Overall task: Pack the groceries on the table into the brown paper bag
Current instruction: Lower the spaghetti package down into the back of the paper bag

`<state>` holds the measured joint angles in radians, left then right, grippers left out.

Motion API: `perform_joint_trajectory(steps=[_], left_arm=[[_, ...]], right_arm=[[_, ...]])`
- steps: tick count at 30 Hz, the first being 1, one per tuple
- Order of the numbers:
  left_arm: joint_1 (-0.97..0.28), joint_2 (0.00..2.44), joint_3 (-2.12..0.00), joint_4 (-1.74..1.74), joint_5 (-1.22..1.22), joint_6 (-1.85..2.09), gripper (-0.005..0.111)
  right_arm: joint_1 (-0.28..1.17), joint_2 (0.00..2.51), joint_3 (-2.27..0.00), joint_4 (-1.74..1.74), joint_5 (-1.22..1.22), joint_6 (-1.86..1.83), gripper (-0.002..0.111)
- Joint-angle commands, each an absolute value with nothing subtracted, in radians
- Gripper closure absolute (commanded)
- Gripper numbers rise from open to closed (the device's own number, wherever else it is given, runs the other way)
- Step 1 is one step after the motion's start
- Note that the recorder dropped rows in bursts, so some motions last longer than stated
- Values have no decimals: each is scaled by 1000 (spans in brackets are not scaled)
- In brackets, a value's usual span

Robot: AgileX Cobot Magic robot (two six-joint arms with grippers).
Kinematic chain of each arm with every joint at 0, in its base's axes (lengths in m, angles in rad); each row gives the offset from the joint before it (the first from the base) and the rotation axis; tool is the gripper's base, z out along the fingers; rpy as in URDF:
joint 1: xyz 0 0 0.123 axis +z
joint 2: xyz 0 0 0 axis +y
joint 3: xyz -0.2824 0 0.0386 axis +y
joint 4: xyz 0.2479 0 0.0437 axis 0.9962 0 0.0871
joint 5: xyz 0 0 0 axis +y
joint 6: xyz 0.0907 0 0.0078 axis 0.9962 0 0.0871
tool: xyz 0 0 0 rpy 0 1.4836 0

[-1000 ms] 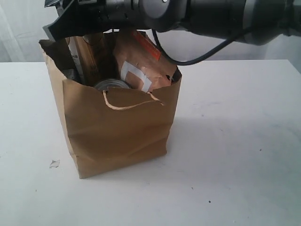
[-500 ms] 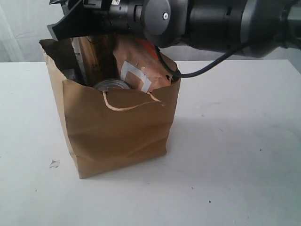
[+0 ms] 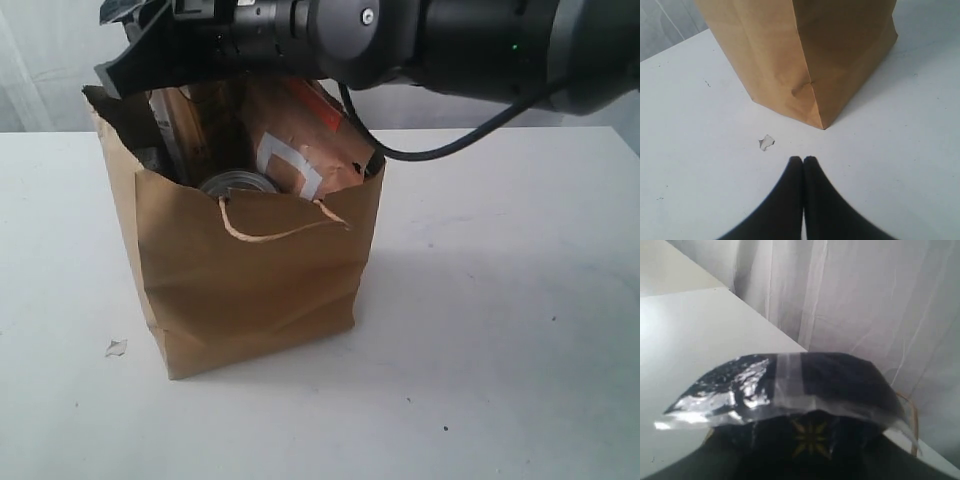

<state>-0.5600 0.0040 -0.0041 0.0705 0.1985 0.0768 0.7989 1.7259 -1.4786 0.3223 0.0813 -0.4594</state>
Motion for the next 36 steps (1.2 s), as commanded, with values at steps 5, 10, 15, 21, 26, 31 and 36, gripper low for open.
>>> perform_joint_trajectory(steps=[5, 10, 15, 21, 26, 31, 36], left_arm=[[-561, 0, 0, 65, 199, 75, 106], [-561, 0, 0, 65, 199, 75, 106], [-561, 0, 0, 65, 199, 75, 106], [-561, 0, 0, 65, 199, 75, 106], [-561, 0, 0, 65, 199, 75, 106], [-561, 0, 0, 65, 199, 75, 106], [-561, 0, 0, 65, 199, 75, 106]], right_arm=[[836, 1727, -1463, 322, 271, -456, 108], [836, 1727, -1463, 324, 370, -456, 107], [836, 1724, -1463, 320, 442, -456, 90], [836, 1724, -1463, 325, 624, -456, 64], [836, 1717, -1463, 324, 603, -391, 47], [836, 1688, -1463, 320, 572, -377, 47], [836, 1627, -1463, 295, 528, -377, 47]])
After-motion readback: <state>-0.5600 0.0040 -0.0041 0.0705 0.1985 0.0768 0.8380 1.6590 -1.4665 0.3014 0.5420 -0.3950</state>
